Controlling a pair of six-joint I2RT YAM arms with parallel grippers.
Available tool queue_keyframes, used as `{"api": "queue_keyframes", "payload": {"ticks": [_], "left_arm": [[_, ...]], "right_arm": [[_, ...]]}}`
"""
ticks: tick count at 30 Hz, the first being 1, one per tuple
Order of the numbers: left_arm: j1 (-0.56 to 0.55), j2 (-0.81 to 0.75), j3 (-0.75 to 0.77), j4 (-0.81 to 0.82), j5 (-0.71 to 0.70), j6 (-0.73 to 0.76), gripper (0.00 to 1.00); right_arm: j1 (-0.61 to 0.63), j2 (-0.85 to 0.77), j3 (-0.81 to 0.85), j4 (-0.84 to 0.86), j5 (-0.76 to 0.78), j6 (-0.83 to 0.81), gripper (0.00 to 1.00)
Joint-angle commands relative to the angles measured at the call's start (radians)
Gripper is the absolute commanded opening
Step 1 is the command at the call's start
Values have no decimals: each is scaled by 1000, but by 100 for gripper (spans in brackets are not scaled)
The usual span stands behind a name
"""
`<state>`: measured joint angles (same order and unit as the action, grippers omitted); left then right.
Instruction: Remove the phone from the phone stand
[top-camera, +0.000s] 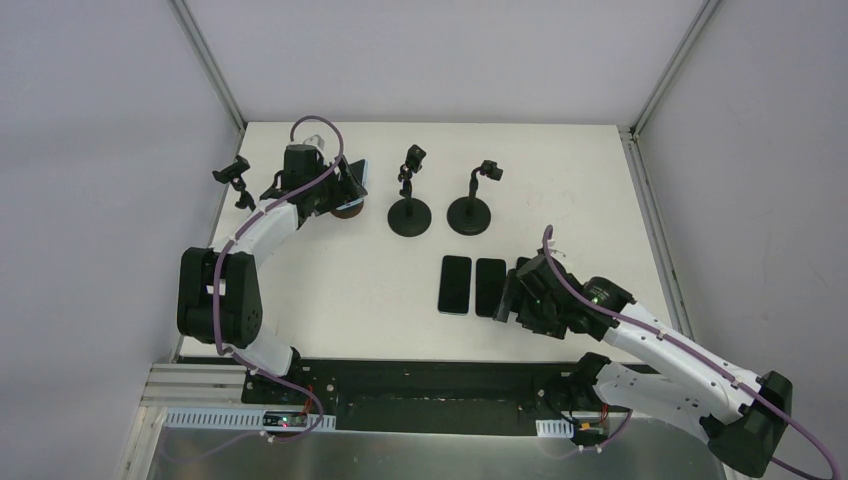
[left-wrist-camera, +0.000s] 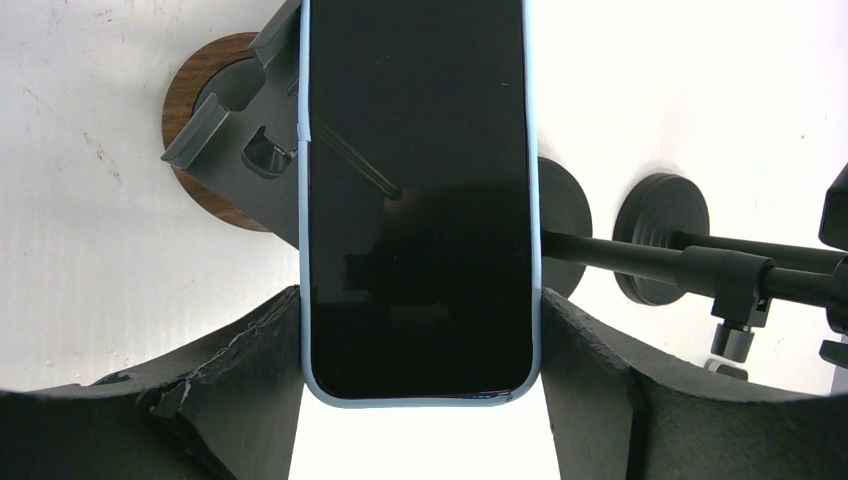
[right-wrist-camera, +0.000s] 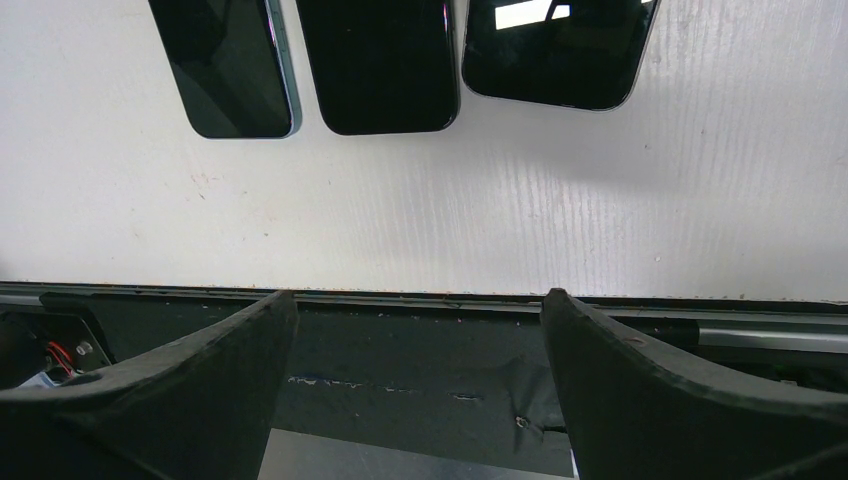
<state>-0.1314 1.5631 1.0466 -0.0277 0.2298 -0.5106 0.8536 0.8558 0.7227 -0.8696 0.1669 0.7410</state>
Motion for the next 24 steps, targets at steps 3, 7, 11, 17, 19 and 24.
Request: {"api": "queue_keyframes", "payload": {"ticks": [3,7,11,17,19,24], "left_arm": [[-2,-68,60,-19,82,0,0],[0,-75,92,-19,106,-19,0],[4,-77,108,-20,111,-28,0],[9,-80,105,-11,120,-46,0],[10,-82,102,-5,129,-52,0],[10,-101,102,9,149,-72,0]], "right_arm": [[8,7,2,0,-11,15,95],[9,8,1,0,-12,17,95],[11,8,2,0,-12,19,95],[10,7,0,0,-7,20,95],[11,7,1,1,-6,20,95],[13,7,1,0,-8,20,95]]}}
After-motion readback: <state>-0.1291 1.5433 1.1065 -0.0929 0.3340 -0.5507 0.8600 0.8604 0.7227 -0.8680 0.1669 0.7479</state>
